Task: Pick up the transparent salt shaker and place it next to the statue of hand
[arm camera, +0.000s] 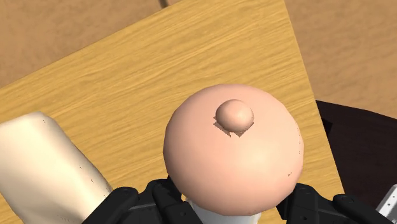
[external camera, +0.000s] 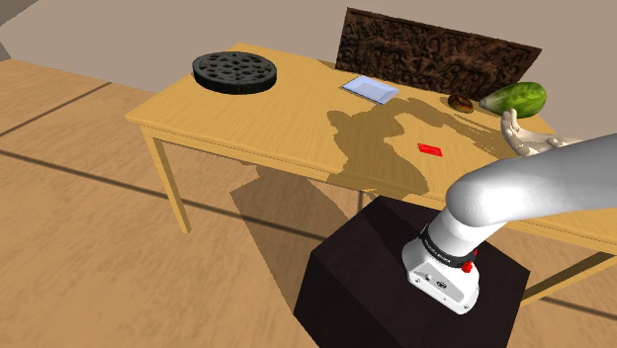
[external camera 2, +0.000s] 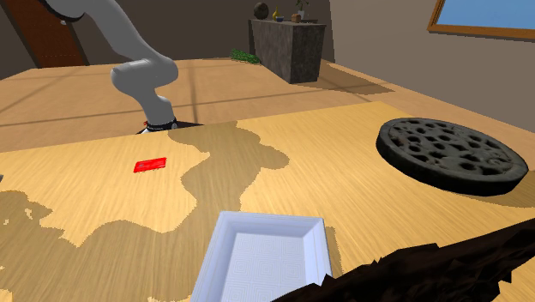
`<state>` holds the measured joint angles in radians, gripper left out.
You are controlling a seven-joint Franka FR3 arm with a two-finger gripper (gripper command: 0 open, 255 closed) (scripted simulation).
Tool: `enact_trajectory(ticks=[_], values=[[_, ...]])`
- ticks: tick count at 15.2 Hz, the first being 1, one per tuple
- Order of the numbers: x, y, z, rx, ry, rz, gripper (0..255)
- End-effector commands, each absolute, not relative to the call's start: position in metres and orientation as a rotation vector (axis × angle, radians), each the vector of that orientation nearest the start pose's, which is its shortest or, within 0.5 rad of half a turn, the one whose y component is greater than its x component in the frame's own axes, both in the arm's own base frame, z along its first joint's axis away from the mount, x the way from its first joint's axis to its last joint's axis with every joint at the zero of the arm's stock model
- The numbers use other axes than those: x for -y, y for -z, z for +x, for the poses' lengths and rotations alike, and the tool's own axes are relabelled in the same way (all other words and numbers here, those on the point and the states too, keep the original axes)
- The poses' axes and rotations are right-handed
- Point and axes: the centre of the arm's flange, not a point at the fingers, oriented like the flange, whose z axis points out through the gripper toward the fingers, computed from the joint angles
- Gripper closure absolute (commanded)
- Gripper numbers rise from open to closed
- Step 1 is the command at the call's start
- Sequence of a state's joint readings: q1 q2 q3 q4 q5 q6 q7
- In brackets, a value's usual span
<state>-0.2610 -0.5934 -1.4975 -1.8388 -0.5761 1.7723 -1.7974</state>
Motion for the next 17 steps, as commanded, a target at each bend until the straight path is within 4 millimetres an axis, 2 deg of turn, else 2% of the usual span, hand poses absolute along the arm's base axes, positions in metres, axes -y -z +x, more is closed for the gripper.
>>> enact_trajectory(ticks=[1,17], values=[[0.513,-0.481,-0.255,0.272,0.036,-3.154,255],[0.513,-0.396,-0.255,0.272,0.036,-3.154,255]])
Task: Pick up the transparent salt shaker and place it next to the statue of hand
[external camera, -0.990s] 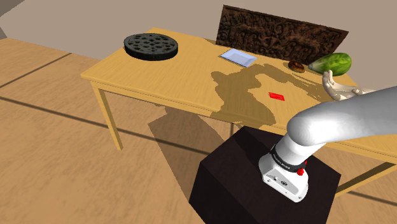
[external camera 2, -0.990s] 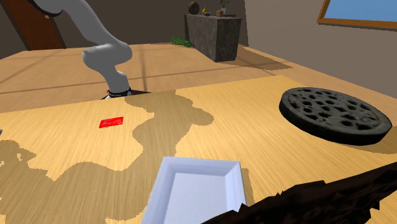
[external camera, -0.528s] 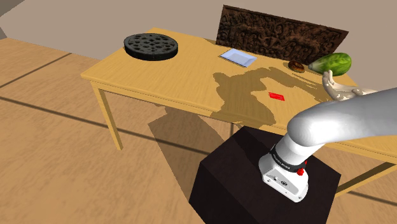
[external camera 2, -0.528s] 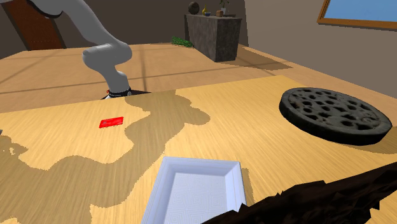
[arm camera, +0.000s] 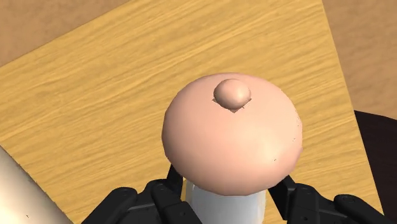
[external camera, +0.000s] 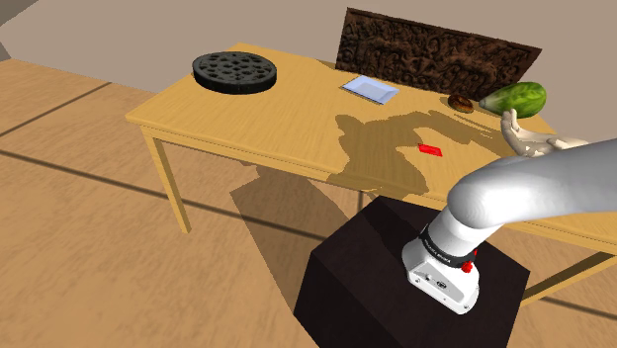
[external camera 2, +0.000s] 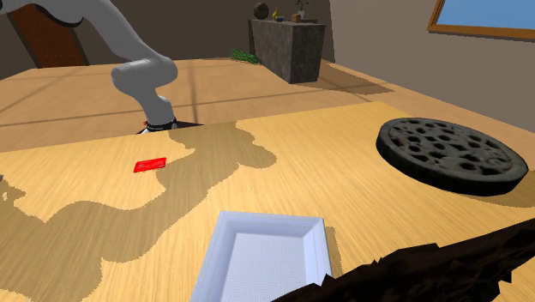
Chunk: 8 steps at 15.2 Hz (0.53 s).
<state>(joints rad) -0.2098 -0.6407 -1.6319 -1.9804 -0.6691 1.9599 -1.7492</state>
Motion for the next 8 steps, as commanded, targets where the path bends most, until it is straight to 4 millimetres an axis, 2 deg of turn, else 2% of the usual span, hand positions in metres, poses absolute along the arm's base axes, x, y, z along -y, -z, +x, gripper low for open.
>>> enact_trajectory(ticks=[1,4,8], values=[[0.513,-0.391,-0.255,0.272,0.036,-3.154,255],[0.513,-0.372,-0.255,0.272,0.036,-3.154,255],[0.513,-0.372,-0.255,0.272,0.036,-3.154,255]])
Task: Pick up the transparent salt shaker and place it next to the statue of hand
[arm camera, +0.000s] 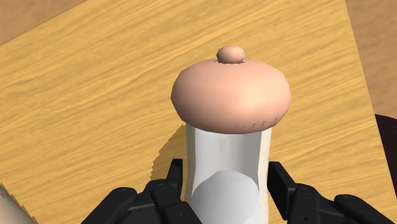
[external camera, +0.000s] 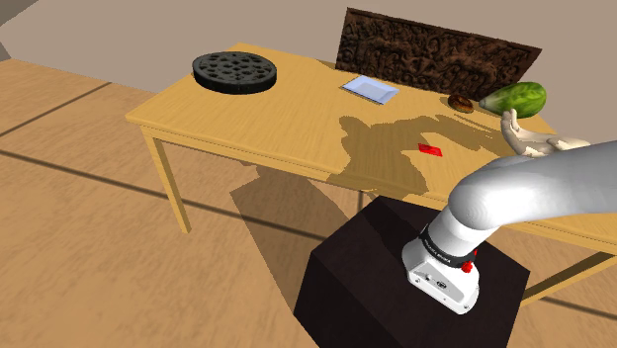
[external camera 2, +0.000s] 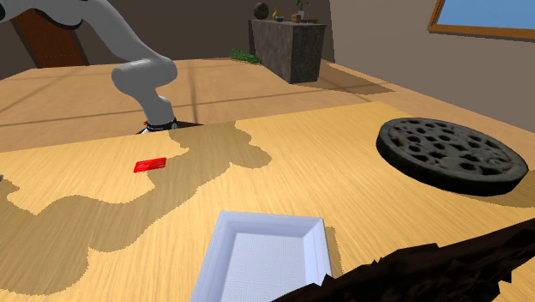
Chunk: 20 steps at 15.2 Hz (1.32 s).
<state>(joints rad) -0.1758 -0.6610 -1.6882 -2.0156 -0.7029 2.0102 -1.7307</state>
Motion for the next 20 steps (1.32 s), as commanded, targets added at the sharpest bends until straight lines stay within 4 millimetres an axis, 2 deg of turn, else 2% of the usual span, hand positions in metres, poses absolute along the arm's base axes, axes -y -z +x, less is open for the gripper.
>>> enact_trajectory(ticks=[1,4,5,10,14,20], values=[[0.513,-0.372,-0.255,0.272,0.036,-3.154,255],[0.513,-0.372,-0.255,0.272,0.036,-3.154,255],[0.513,-0.372,-0.255,0.272,0.036,-3.154,0],[0.513,-0.372,-0.255,0.272,0.036,-3.154,0],[0.512,-0.422,-0.256,0.272,0.036,-3.154,0],[0.512,-0.422,-0.256,0.272,0.036,-3.154,0]])
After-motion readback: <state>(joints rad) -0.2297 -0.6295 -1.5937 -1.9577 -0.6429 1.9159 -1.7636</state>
